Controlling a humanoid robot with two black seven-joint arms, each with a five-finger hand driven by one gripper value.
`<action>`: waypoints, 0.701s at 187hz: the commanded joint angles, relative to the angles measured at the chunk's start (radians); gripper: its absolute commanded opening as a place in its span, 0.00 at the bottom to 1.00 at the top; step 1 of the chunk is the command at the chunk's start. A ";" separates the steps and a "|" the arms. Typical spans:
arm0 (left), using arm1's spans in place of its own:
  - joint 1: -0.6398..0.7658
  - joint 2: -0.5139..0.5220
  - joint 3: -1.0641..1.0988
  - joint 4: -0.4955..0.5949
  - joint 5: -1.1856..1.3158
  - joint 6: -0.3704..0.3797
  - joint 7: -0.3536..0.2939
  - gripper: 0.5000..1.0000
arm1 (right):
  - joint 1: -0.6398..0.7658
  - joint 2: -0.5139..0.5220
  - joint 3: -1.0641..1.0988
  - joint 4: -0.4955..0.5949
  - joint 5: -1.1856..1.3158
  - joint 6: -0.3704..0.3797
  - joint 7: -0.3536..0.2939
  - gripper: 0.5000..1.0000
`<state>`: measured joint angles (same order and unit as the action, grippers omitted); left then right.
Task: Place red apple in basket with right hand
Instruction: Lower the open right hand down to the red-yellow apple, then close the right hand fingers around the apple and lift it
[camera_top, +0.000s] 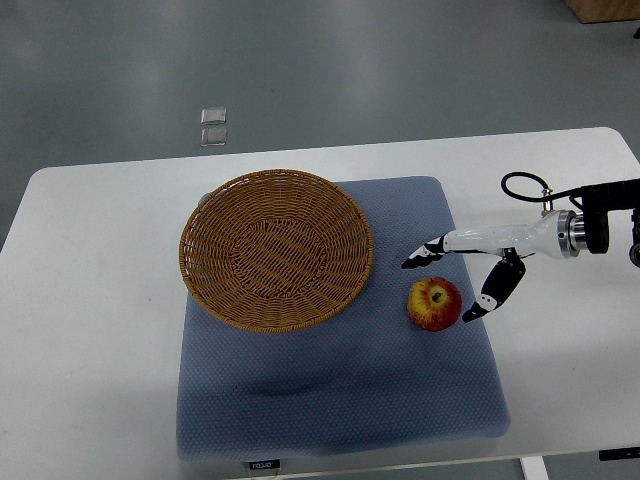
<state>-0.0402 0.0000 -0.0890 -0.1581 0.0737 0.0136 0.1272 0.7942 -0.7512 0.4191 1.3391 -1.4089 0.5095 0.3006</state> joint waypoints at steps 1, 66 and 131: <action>0.000 0.000 0.000 0.000 0.000 0.000 0.000 1.00 | -0.001 0.013 -0.013 -0.014 -0.005 -0.006 0.000 0.82; 0.000 0.000 -0.001 0.000 0.000 0.000 0.000 1.00 | -0.013 0.046 -0.040 -0.034 -0.036 -0.026 0.000 0.82; 0.000 0.000 0.000 0.000 0.000 0.000 0.000 1.00 | -0.030 0.067 -0.059 -0.055 -0.064 -0.066 0.000 0.72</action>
<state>-0.0399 0.0000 -0.0890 -0.1581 0.0733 0.0140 0.1272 0.7656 -0.6911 0.3675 1.2996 -1.4710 0.4591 0.3006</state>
